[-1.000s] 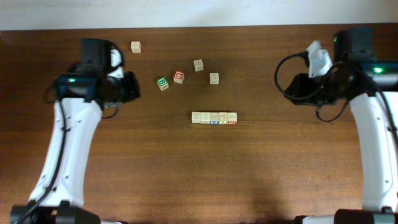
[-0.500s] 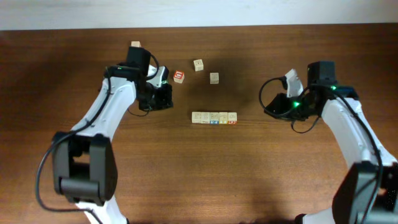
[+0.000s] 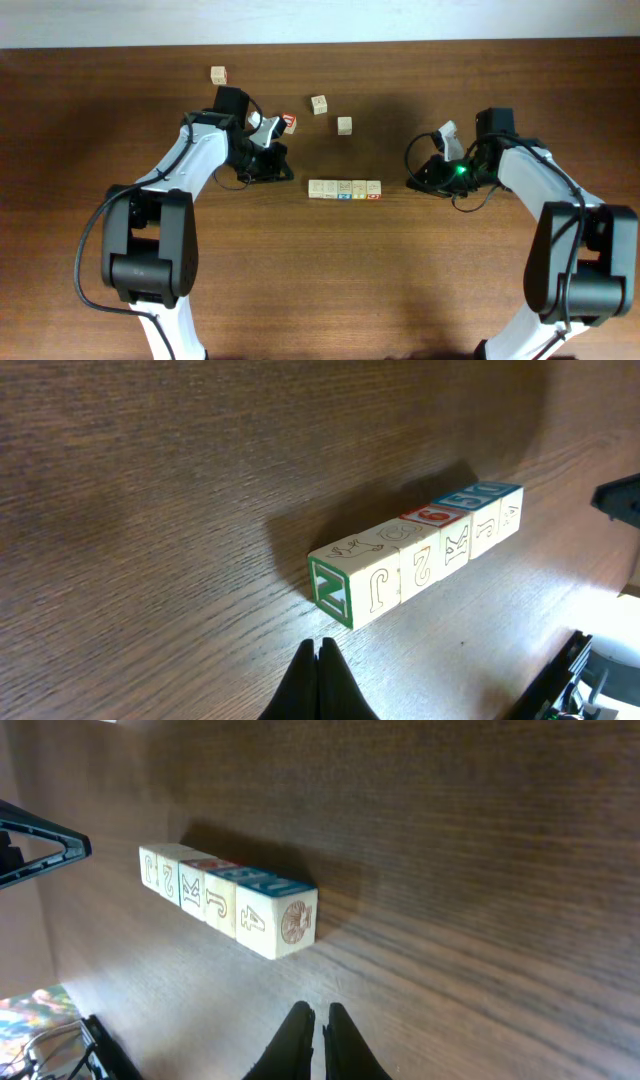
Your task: Rotate 5 blocks
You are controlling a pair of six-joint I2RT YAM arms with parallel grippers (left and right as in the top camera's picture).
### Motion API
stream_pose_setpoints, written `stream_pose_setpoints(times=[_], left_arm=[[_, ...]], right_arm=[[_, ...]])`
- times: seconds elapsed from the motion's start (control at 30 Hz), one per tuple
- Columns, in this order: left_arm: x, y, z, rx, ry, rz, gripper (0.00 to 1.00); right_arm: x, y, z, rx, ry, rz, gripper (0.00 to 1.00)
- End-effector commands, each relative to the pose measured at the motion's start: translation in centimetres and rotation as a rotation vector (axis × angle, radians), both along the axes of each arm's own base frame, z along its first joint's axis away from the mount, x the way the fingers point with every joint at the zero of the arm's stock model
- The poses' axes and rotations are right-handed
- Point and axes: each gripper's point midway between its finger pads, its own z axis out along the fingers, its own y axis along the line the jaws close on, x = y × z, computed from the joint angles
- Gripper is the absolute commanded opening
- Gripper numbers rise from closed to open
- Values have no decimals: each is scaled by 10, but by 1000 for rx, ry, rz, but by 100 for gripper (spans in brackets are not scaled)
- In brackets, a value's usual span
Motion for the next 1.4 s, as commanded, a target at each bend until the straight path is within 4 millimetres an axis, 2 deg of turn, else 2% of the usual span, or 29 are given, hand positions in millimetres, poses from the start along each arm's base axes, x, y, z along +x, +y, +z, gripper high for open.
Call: stream_pose_setpoints(times=[0.0,0.13,0.33,1.37], left_arm=[[-2,-4,-5,-24,26,12,0],[1,-3,-19,-13,87,81,0],[0,-20,-31,-127,130,59,0],[-12,-25,-38,-123,152,24,0]], right_arm=[[-1,4,-5,51,8,12,8],[0,4,-5,51,7,13,8],[0,5,-5,51,7,13,8],[-4,5,-5,52,25,12,8]])
